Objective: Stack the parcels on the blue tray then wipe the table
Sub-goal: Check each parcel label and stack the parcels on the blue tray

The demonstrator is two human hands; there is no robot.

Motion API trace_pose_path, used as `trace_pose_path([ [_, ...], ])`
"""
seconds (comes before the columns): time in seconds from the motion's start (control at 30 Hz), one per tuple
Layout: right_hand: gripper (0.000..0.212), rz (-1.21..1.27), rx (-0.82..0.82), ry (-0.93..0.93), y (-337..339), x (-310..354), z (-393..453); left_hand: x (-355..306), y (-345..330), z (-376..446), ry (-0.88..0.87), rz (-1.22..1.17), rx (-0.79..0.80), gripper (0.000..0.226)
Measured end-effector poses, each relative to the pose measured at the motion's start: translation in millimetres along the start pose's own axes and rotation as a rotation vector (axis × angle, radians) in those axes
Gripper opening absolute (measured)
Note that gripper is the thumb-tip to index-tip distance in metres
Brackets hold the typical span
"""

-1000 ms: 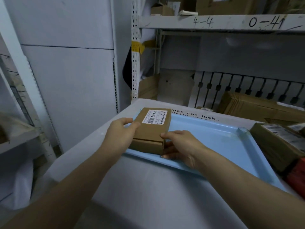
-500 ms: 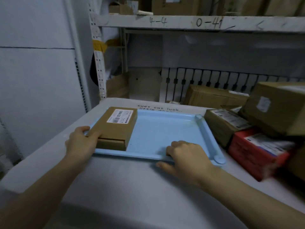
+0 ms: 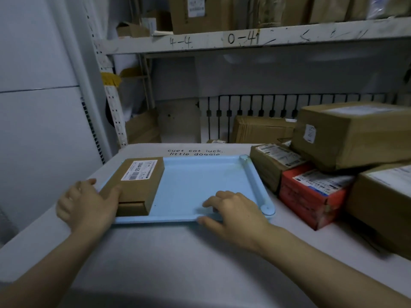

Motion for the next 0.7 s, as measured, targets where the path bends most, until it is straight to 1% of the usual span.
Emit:
trace_pose_path([
  [0.03, 0.047, 0.061, -0.041, -0.021, 6.6, -4.4, -2.7, -14.6, 2.8, -7.9, -0.066, -0.028, -0.022, 0.061],
  [0.1, 0.042, 0.202, -0.179, -0.077, 26.8, -19.2, -11.0, -59.1, -1.7, -29.9, -0.252, -0.121, 0.016, 0.054],
  [0.13, 0.038, 0.290, -0.270, -0.107, 38.1, -28.0, -15.6, -84.5, -7.2, -42.8, -0.349, -0.189, 0.068, 0.050],
  [0.2, 0.029, 0.464, -0.478, -0.178, 63.8, -46.6, -26.4, -140.0, -21.7, -72.3, -0.489, -0.349, 0.201, 0.041],
  [0.27, 0.021, 0.588, -0.684, -0.239, 90.7, -64.4, -42.2, -192.1, -35.2, -106.0, -0.573, -0.465, 0.305, 0.037],
  [0.3, 0.018, 0.624, -0.775, -0.266, 103.3, -73.6, -53.1, -215.8, -41.7, -123.3, -0.585, -0.509, 0.374, 0.037],
  [0.37, 0.017, 0.641, -0.898, -0.319, 123.3, -93.0, -76.6, -253.7, -59.5, -150.3, -0.541, -0.616, 0.541, 0.044],
  [0.4, 0.019, 0.651, -0.931, -0.357, 129.9, -102.0, -86.8, -270.6, -68.3, -159.5, -0.500, -0.679, 0.636, 0.053],
  [0.47, 0.025, 0.701, -0.974, -0.450, 138.1, -121.5, -104.9, -302.8, -85.8, -173.8, -0.398, -0.750, 0.808, 0.080],
  [0.5, 0.031, 0.728, -0.982, -0.489, 140.4, -128.6, -109.0, -314.4, -93.0, -177.5, -0.298, -0.765, 0.879, 0.092],
  [0.53, 0.037, 0.738, -0.985, -0.524, 143.2, -134.4, -111.7, -324.9, -102.1, -179.7, -0.220, -0.785, 0.945, 0.094],
  [0.6, 0.050, 0.730, -0.966, -0.571, 150.5, -143.3, -114.1, -337.7, -111.3, -187.4, -0.094, -0.801, 1.078, 0.078],
  [0.63, 0.056, 0.731, -0.939, -0.592, 153.6, -146.9, -113.3, -342.1, -114.7, -192.2, -0.021, -0.811, 1.156, 0.081],
  [0.67, 0.061, 0.736, -0.906, -0.610, 155.5, -149.8, -112.2, -343.8, -118.8, -197.3, 0.048, -0.802, 1.226, 0.093],
  [0.7, 0.064, 0.747, -0.871, -0.624, 156.0, -152.8, -110.7, -344.6, -118.6, -202.7, 0.106, -0.796, 1.273, 0.100],
])
Point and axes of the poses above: each hand's wrist, its own z-axis towards the middle knuckle, its own y-axis out of the back of the hand, x = y × z, the point moved 4 cm from there along z, towards the middle knuckle
